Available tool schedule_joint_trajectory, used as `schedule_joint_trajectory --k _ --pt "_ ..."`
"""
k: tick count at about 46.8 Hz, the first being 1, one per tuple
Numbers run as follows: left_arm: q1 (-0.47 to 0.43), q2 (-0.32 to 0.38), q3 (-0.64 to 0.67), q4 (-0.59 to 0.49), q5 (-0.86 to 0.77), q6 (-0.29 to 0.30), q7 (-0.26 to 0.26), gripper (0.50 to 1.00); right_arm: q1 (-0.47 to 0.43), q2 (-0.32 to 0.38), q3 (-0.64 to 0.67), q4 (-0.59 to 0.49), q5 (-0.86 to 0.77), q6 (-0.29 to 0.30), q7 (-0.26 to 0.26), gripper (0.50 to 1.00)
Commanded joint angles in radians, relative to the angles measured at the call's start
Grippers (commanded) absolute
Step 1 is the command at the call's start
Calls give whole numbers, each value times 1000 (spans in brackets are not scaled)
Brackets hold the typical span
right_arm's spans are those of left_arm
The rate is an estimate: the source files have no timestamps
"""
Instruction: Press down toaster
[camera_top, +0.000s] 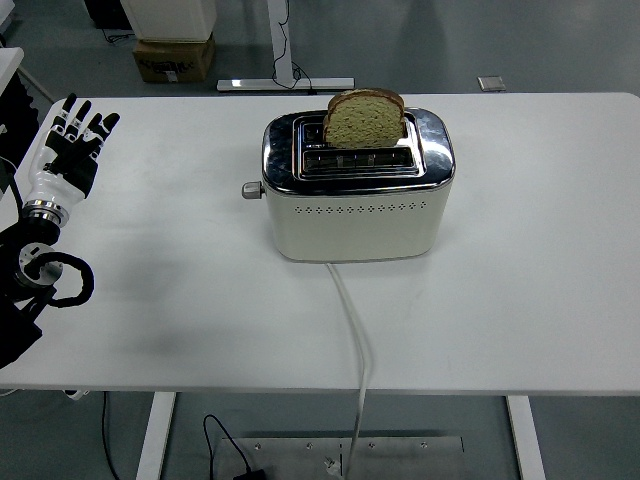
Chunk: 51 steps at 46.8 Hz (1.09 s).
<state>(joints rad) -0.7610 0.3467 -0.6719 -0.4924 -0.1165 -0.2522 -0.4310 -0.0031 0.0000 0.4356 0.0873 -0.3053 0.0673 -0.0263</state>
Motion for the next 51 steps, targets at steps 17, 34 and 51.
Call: schedule_joint_trajectory --k 17,34,51 --pt "-4 2 0 0 1 -7 0 1000 0 0 0 0 0 0 0 998" --pt "-12 5 2 -2 12 -2 -2 1000 0 0 0 -1 0 0 0 998" --pt "-15 54 3 -5 80 -12 0 1000 0 0 0 0 0 0 0 998"
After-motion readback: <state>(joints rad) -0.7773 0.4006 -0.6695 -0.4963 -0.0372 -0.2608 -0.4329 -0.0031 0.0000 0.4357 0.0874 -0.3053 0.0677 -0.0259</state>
